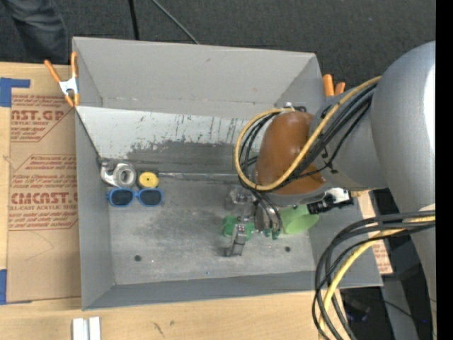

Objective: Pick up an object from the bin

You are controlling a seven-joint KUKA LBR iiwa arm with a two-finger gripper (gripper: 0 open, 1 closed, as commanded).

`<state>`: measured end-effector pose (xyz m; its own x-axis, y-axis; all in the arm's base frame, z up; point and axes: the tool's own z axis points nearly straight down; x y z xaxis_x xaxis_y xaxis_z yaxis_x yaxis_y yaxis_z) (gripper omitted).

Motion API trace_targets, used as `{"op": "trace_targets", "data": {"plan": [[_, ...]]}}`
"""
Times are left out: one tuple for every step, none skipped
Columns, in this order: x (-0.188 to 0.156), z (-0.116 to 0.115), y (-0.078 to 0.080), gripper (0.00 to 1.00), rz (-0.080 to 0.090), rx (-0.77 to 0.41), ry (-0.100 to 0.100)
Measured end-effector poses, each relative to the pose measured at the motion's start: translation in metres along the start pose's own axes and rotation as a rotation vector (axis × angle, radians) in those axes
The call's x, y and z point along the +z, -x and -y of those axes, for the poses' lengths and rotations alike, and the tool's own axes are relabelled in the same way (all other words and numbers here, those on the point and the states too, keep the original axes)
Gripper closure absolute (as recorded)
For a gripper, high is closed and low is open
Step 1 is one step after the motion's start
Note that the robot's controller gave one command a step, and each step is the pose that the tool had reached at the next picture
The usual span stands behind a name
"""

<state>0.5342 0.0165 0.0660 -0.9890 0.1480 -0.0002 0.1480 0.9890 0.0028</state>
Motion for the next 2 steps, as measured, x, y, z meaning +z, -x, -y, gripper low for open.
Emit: {"op": "trace_targets", "data": {"plan": [[-0.0001, -0.0004, 0.0001, 0.0, 0.001, 0.0, 0.001], [-0.0003, -0.0005, 0.001, 1.0, 0.003, 0.0, 0.001]]}}
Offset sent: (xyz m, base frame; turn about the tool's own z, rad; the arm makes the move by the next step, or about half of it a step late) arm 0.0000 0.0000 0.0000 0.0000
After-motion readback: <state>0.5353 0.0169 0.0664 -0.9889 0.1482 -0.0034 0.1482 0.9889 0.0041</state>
